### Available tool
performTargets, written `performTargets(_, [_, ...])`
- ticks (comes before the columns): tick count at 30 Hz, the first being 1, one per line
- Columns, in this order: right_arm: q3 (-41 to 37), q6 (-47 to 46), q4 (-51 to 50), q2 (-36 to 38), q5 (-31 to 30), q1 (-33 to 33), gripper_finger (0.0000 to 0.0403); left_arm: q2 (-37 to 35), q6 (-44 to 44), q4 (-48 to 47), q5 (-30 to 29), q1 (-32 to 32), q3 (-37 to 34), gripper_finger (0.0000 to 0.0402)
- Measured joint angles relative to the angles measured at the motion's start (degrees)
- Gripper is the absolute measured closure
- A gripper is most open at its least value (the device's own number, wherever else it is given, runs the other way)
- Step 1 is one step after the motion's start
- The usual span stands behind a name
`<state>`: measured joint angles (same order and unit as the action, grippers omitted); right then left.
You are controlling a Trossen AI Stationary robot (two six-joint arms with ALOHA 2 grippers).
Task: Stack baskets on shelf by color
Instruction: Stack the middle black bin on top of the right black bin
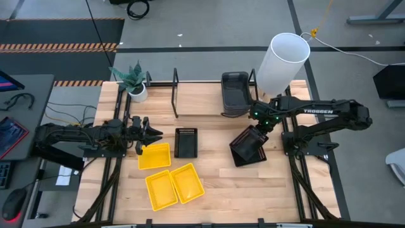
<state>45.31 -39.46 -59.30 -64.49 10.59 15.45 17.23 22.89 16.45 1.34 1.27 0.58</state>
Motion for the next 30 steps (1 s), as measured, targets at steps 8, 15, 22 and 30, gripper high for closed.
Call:
performTargets(8, [-0.5,-2.1,1.0,0.0,0.1,0.4,0.0393,0.0,0.0,0.0,0.0,0.0,0.0,0.0285])
performTargets(15, [-0.5,-2.4,1.0,0.4,1.5,0.0,0.0393,0.0,0.0,0.0,0.0,0.0,0.0,0.0285])
performTargets(22, [-0.5,-3.1,0.8,2.6,2.0,0.5,0.0393,0.0,0.0,0.0,0.0,0.0,0.0,0.0285])
performTargets(30, [-0.5,-5.2,0.8,4.2,2.4,0.5,0.0392,0.0,0.0,0.0,0.0,0.0,0.0,0.0285])
